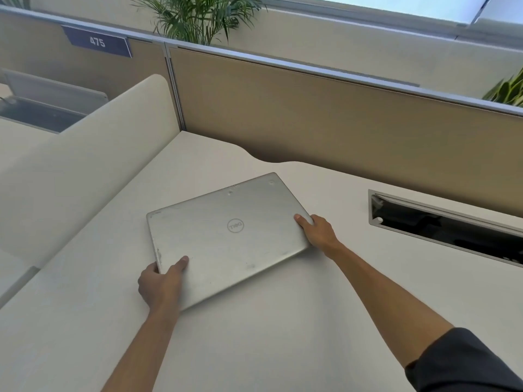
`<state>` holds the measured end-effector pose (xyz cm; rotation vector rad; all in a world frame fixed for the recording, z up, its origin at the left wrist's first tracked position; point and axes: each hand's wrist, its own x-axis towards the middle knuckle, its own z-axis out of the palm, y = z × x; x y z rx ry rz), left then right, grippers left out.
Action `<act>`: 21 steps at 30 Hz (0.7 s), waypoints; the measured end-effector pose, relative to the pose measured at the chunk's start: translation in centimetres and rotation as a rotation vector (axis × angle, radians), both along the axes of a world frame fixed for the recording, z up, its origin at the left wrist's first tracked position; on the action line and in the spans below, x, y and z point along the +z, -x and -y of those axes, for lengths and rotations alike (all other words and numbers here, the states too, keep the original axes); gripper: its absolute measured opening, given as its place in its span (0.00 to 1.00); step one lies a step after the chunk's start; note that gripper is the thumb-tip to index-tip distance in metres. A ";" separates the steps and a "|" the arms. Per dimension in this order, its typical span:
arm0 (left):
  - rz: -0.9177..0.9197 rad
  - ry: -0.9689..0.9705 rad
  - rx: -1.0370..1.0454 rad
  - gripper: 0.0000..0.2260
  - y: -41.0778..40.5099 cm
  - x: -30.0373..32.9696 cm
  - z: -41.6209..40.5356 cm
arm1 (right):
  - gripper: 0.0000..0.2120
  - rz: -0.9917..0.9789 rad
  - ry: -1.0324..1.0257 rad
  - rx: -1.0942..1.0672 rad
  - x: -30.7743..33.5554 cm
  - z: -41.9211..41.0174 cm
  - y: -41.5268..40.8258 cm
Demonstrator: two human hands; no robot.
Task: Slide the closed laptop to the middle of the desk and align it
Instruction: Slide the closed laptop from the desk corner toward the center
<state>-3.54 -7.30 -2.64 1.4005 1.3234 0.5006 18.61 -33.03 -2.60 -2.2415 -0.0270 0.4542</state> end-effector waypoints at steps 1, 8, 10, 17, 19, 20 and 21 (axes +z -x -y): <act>0.003 0.005 -0.005 0.12 0.2 0.0 0.4 | 0.26 -0.005 0.002 -0.005 0.1 0.5 0.4; 0.015 0.045 -0.056 0.12 2.2 0.3 3.6 | 0.25 0.004 0.009 -0.056 0.5 5.1 3.9; 0.027 0.045 -0.071 0.12 2.8 0.4 4.6 | 0.25 0.014 0.006 -0.080 0.5 6.3 4.9; 0.049 0.028 -0.139 0.09 5.2 0.8 8.1 | 0.26 0.028 0.037 -0.092 0.8 10.4 8.6; 0.052 0.031 -0.150 0.09 5.7 0.8 9.0 | 0.26 0.025 0.040 -0.100 0.9 11.6 9.6; 0.050 0.032 -0.156 0.09 6.0 0.8 9.3 | 0.26 0.024 0.038 -0.105 0.8 12.2 10.2; 0.046 0.030 -0.162 0.09 6.3 0.8 9.7 | 0.26 0.027 0.038 -0.110 0.7 12.8 10.7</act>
